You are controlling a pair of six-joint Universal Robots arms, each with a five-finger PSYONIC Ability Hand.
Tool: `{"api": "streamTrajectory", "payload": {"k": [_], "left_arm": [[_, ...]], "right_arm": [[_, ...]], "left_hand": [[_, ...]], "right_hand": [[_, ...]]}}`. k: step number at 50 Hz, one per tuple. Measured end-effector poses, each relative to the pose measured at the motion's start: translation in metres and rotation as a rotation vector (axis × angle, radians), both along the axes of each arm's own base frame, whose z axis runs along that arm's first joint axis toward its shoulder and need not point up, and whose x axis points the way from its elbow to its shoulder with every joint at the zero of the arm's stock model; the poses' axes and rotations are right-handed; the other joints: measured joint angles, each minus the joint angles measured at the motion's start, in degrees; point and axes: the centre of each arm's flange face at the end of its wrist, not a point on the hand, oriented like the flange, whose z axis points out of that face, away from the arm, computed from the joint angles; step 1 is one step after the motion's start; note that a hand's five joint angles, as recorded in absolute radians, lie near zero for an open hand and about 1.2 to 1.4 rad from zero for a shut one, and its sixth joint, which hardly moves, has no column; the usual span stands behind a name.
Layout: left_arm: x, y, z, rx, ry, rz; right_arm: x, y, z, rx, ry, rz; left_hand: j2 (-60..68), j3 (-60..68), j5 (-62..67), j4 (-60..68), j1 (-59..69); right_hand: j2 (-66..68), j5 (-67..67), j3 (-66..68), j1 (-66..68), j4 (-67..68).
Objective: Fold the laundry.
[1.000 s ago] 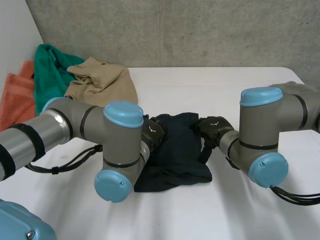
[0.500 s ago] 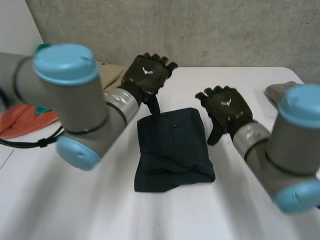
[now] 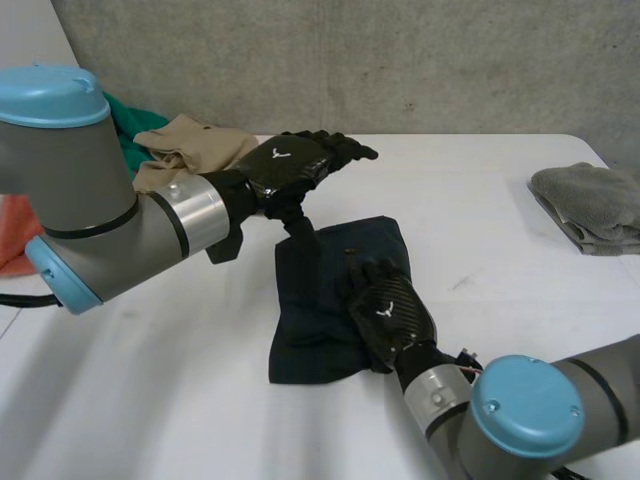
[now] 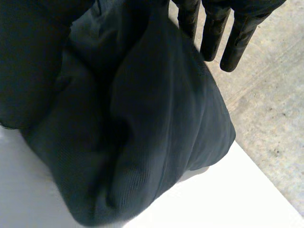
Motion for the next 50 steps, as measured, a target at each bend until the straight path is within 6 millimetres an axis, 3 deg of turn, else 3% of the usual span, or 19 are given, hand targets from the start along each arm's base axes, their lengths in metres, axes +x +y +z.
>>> {"api": "streamTrajectory", "payload": {"k": [8,14,23,24,25,26,27,32,40,41,42,43,44,50], "left_arm": [[-0.001,0.003,-0.003,0.005,-0.006,-0.002],[0.000,0.003,-0.001,0.002,-0.005,-0.001],[0.002,0.004,0.005,-0.011,0.003,0.004],[0.002,0.004,0.006,-0.012,0.004,0.005],[0.003,0.004,0.006,-0.012,0.004,0.005],[0.003,0.004,0.006,-0.012,0.004,0.005],[0.003,0.005,0.006,-0.012,0.004,0.005],[0.003,0.005,0.006,-0.010,0.003,0.005],[0.004,0.005,0.008,-0.013,0.005,0.009],[0.005,0.005,0.010,-0.019,0.008,0.011],[0.005,0.005,0.010,-0.019,0.008,0.011],[0.006,0.005,0.013,-0.025,0.011,0.014],[0.006,0.005,0.013,-0.025,0.011,0.014],[0.007,0.006,0.020,-0.046,0.021,0.028]], "right_arm": [[0.017,-0.022,-0.007,-0.083,0.017,-0.001],[0.028,-0.038,0.003,-0.119,-0.016,-0.012],[0.036,-0.050,0.015,-0.121,-0.049,-0.017],[0.037,-0.052,0.015,-0.105,-0.053,-0.018],[0.038,-0.053,0.015,-0.100,-0.054,-0.018],[0.039,-0.055,0.014,-0.085,-0.058,-0.018],[0.039,-0.057,0.014,-0.069,-0.063,-0.020],[0.038,-0.069,0.015,-0.016,-0.089,-0.040],[0.017,-0.105,0.030,-0.018,-0.141,-0.123],[0.007,-0.120,0.039,-0.043,-0.158,-0.153],[0.007,-0.120,0.039,-0.043,-0.158,-0.153],[-0.005,-0.138,0.051,-0.081,-0.180,-0.176],[-0.005,-0.138,0.051,-0.081,-0.180,-0.176],[-0.043,-0.198,0.095,-0.246,-0.268,-0.170]], "left_hand": [[0.00,0.00,0.00,0.00,0.00],[0.00,0.00,0.00,0.00,0.00],[0.00,0.00,0.00,0.00,0.00],[0.00,0.00,0.00,0.00,0.00],[0.00,0.00,0.00,0.00,0.00],[0.00,0.00,0.00,0.00,0.00],[0.00,0.00,0.00,0.00,0.00],[0.00,0.00,0.00,0.00,0.00],[0.00,0.00,0.00,0.00,0.00],[0.00,0.00,0.00,0.00,0.00],[0.00,0.00,0.00,0.00,0.00],[0.00,0.00,0.00,0.00,0.00],[0.00,0.00,0.00,0.00,0.00],[0.00,0.00,0.00,0.00,0.00]], "right_hand": [[0.40,0.22,0.66,1.63,0.19],[15.21,9.63,16.35,17.09,14.69],[19.01,12.74,19.91,19.71,17.99],[35.63,28.47,36.49,33.31,34.91],[35.63,28.47,36.49,33.31,34.91],[48.46,39.92,47.35,42.39,46.78],[52.62,43.16,50.40,44.28,50.75],[53.24,43.86,51.45,44.48,52.04],[53.60,43.86,51.98,44.72,52.61],[53.60,43.86,51.98,44.72,52.61],[53.60,43.86,51.98,44.72,52.61],[53.60,43.86,51.98,44.72,52.61],[53.60,43.86,51.98,44.72,52.61],[53.92,43.87,51.98,45.60,52.84]]}}
